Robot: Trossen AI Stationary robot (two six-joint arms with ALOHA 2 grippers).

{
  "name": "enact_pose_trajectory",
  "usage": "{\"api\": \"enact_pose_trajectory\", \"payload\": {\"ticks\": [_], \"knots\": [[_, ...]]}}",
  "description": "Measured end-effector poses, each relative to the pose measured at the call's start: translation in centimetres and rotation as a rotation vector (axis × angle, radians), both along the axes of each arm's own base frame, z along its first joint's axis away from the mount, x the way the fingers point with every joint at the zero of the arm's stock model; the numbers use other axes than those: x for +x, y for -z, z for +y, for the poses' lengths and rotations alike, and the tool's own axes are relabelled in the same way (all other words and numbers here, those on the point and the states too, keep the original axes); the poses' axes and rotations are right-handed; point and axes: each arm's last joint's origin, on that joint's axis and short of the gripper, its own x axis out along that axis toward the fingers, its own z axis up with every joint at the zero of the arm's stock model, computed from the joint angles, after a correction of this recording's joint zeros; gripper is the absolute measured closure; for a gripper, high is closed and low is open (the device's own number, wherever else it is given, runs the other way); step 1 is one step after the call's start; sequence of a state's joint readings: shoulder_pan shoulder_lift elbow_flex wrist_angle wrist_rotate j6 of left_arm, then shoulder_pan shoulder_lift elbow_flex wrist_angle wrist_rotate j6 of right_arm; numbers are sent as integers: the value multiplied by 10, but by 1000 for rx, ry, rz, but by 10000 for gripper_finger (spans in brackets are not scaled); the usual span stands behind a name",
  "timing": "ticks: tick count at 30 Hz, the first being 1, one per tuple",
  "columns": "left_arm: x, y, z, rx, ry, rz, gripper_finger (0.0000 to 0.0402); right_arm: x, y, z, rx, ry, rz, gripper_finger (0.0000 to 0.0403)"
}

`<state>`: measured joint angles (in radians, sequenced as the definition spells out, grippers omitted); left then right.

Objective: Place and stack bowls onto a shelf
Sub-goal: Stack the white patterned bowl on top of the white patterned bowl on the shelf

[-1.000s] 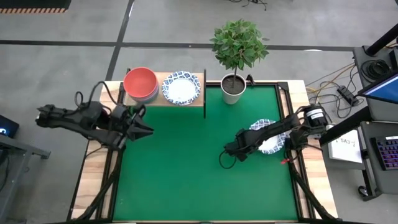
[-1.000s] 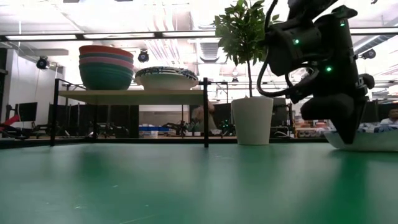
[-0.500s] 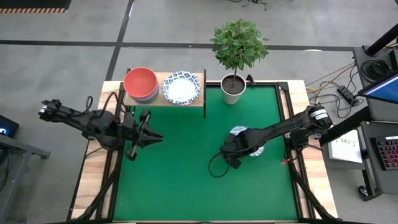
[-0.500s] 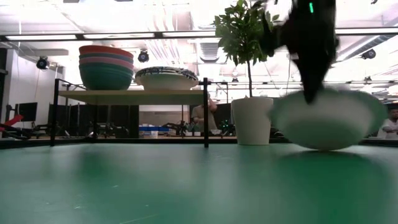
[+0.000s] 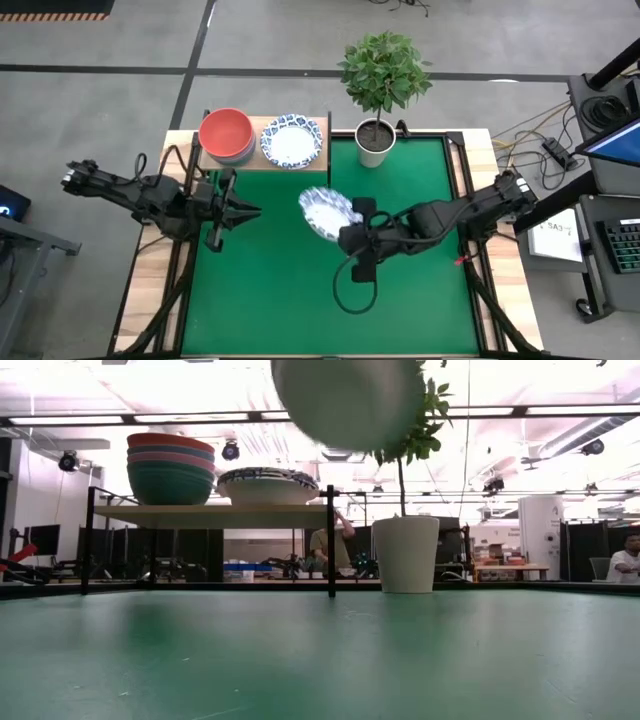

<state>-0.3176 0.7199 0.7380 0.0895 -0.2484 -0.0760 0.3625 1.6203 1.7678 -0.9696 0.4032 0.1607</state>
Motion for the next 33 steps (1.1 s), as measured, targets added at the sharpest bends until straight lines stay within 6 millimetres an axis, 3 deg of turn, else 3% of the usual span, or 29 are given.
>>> {"api": "enact_pose_trajectory", "payload": {"ticks": [6,13,23,29,33], "knots": [[-12,-8,4,1,-6,-55,363,15,-22,-25,-309,-83,-107,390],[-21,-12,7,-9,-7,-86,363,38,-25,-80,-499,-75,-158,390],[-18,-9,6,-5,-7,-72,363,48,-28,-154,-425,-80,-272,390],[-20,-10,7,-7,-7,-79,363,52,-26,-171,-424,-56,-289,390],[-20,-10,7,-8,-8,-82,363,64,-10,-177,-450,-55,-244,390]]}}
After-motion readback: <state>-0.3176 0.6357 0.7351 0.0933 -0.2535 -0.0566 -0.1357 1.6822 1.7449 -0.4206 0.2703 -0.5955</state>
